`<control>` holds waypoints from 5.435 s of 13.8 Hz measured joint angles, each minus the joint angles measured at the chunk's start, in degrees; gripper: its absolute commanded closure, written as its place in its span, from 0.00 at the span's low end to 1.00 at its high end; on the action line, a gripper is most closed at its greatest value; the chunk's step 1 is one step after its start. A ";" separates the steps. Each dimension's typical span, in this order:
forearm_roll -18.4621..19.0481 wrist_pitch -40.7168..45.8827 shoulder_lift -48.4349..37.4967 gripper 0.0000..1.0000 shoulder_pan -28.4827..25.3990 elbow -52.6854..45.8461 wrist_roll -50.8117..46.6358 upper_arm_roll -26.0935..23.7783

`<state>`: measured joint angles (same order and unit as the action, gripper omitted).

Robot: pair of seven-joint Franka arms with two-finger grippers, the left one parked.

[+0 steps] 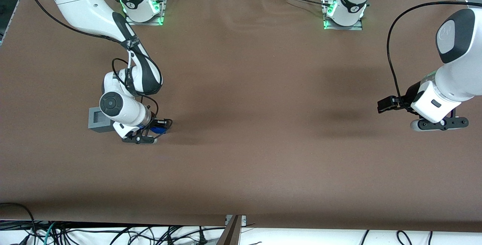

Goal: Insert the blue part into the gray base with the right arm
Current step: 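Lift the blue block and carry it over the gray base, then lower the blue block into the gray base's opening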

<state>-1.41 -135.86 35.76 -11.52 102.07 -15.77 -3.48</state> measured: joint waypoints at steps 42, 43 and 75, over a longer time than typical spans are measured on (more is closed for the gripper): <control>1.13 13.67 -11.00 0.84 4.20 2.80 32.53 16.42; 1.13 13.67 -11.00 0.84 4.20 2.87 32.53 16.42; -0.53 13.01 -10.32 0.84 4.29 4.02 32.85 16.42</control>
<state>-1.94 -122.86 25.43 -7.23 106.09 17.08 12.94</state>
